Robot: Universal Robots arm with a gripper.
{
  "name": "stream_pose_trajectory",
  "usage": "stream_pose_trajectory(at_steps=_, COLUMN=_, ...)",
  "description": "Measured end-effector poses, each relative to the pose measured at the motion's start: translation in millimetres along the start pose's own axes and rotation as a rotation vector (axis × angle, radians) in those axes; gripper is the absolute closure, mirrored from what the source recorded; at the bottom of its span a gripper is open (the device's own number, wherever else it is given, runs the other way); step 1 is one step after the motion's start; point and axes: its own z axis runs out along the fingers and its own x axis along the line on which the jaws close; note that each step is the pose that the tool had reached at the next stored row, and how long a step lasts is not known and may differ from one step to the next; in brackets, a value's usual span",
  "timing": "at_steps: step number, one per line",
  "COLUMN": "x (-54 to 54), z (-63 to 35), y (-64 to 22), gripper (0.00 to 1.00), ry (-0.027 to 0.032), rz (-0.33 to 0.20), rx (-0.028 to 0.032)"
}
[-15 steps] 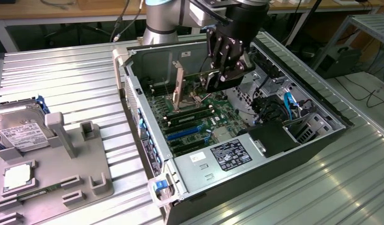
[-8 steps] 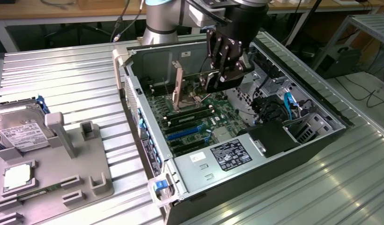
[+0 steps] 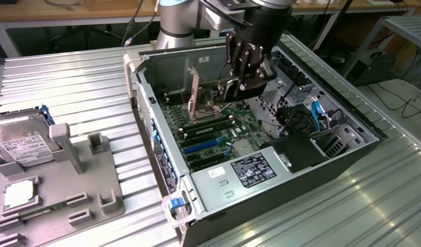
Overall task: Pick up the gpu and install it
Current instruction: 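Insert the gpu into the slot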
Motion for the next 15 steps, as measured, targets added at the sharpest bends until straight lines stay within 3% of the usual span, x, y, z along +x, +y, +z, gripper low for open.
stream_pose_trajectory(at_steps=15, x=-7.3, z=6.0, y=0.9, gripper=0.72, ry=0.0002, rz=0.0, rx=-0.0001)
